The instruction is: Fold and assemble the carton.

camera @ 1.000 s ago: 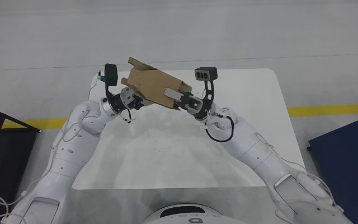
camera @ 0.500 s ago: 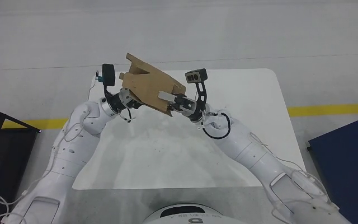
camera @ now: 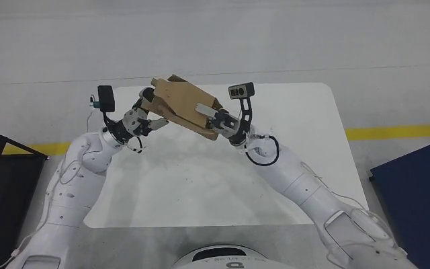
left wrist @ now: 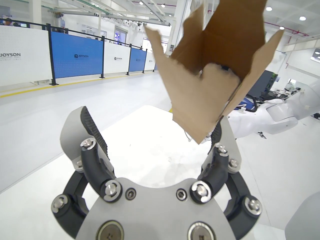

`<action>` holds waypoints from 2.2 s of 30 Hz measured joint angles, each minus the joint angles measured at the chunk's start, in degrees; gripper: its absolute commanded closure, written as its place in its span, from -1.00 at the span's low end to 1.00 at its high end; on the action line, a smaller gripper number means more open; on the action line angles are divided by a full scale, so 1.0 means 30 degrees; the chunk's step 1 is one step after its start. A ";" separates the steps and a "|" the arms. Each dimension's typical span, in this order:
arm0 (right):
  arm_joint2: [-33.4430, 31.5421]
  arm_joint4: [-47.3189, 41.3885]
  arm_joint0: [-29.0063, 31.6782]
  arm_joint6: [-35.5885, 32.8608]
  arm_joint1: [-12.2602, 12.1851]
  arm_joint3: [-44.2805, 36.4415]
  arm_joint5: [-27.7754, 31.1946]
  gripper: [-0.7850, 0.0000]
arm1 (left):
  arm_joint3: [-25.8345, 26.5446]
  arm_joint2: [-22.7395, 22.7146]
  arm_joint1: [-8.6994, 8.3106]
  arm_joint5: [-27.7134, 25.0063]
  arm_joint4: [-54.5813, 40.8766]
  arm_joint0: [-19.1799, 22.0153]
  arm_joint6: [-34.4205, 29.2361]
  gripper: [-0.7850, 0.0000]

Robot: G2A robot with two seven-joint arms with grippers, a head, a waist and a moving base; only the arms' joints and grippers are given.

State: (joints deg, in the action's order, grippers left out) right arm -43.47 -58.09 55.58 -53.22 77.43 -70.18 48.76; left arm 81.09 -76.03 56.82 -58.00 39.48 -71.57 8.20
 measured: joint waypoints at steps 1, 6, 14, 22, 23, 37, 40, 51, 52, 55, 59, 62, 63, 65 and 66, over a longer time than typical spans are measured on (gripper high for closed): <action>-0.0108 -0.0854 0.0167 -0.0677 -0.0020 -0.0105 -0.0532 1.00 | 0.0126 -0.0305 -0.0073 0.0000 -0.0091 -0.0251 0.0062 -1.00; -0.0679 -0.5110 0.0617 -0.4689 0.0056 0.0496 -0.3944 1.00 | 0.0847 -0.1364 -0.0304 0.0000 -0.1307 -0.1424 0.0841 -1.00; -0.1466 -0.8201 0.0888 -0.7301 0.0603 0.1984 -0.6537 1.00 | 0.1815 -0.0954 -0.0201 0.0200 -0.3724 -0.1911 0.0728 -1.00; -0.1977 -0.7989 0.1103 -0.8097 0.1293 0.3021 -0.7331 1.00 | 0.3965 -0.0389 0.0100 0.3232 -0.2931 -0.0972 -0.0285 -1.00; -0.2036 -0.7952 0.1102 -0.8156 0.1371 0.3102 -0.7390 1.00 | 0.4204 -0.0286 0.0149 0.3667 -0.2838 -0.0822 -0.0299 -1.00; -0.3856 -0.6827 0.1453 -0.8870 0.2043 0.3537 -0.8104 1.00 | 0.5572 0.0738 0.0585 0.6245 0.1883 0.0445 -0.0816 -1.00; -0.3953 -0.6552 0.1522 -0.8998 0.2202 0.3575 -0.8233 1.00 | 0.5837 0.0803 0.0616 0.6813 0.3189 0.0455 -0.1032 -1.00; -0.4158 -0.5891 0.1646 -0.9726 0.2683 0.3106 -0.8961 1.00 | 0.5480 0.1382 0.0862 0.7365 0.3863 0.0771 -0.0979 -1.00; -0.4213 -0.5810 0.1685 -0.9769 0.2720 0.3056 -0.9003 1.00 | 0.5437 0.1410 0.0883 0.7344 0.3825 0.0740 -0.0933 -1.00; -0.4349 -0.5687 0.1791 -0.9885 0.2813 0.2941 -0.9119 1.00 | 0.5276 0.1350 0.0921 0.7260 0.3512 0.0682 -0.0812 -1.00; -0.4520 -0.5577 0.1916 -1.0021 0.2930 0.2818 -0.9257 1.00 | 0.5123 0.1209 0.0948 0.7246 0.3450 0.0628 -0.0856 -1.00; -0.4620 -0.5447 0.1996 -1.0098 0.3018 0.2733 -0.9334 1.00 | 0.5086 0.1220 0.0987 0.7364 0.3443 0.0602 -0.0962 -1.00; -0.4645 -0.5368 0.2010 -1.0103 0.3041 0.2720 -0.9338 1.00 | 0.5116 0.1260 0.1002 0.7374 0.3457 0.0600 -0.1000 -1.00; -0.4703 -0.5075 0.2026 -1.0022 0.3088 0.2735 -0.9256 1.00 | 0.5275 0.1418 0.1038 0.7233 0.3560 0.0621 -0.1113 -1.00; -0.4721 -0.4919 0.2028 -0.9957 0.3106 0.2764 -0.9191 1.00 | 0.5336 0.1504 0.1055 0.7101 0.3550 0.0633 -0.1144 -1.00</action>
State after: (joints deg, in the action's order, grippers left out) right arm -57.63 -72.85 61.67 -83.09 86.75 -61.89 21.19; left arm 97.10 -71.52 59.99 -36.70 50.13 -69.67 4.77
